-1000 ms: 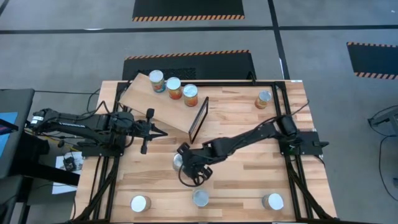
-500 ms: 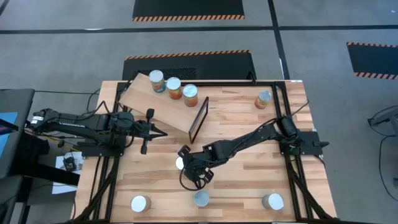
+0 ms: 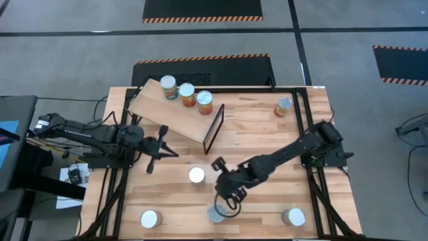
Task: Pick and place cans onto a shelf
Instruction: Put the top canned peaches on the shelf
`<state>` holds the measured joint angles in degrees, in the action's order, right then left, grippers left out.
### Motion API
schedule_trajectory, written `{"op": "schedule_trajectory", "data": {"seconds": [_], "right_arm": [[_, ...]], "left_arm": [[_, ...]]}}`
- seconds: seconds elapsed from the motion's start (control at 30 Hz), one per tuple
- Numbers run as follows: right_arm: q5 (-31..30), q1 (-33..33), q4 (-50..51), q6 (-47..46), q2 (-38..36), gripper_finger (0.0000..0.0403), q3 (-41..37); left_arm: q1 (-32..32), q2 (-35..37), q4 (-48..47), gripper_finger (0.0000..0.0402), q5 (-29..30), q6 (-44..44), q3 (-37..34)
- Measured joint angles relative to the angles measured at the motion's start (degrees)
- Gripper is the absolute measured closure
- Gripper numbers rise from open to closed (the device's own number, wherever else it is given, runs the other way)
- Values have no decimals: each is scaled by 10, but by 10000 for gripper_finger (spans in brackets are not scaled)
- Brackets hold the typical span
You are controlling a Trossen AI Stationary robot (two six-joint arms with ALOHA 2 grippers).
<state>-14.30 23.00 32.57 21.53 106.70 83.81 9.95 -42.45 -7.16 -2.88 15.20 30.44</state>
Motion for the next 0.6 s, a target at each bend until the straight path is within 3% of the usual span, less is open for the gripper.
{"op": "schedule_trajectory", "data": {"seconds": [0.27, 0.43, 0.6], "right_arm": [[-107, 31, -166, -98, -123, 395, -211], [-129, 63, -165, -183, -196, 393, -265], [-225, 114, -161, -201, -219, 386, -293]], "left_arm": [[103, -95, 68, 401, 125, -56, 13], [141, -168, 64, 393, 171, -152, 49], [156, -247, 45, 363, 189, -214, 106]]}}
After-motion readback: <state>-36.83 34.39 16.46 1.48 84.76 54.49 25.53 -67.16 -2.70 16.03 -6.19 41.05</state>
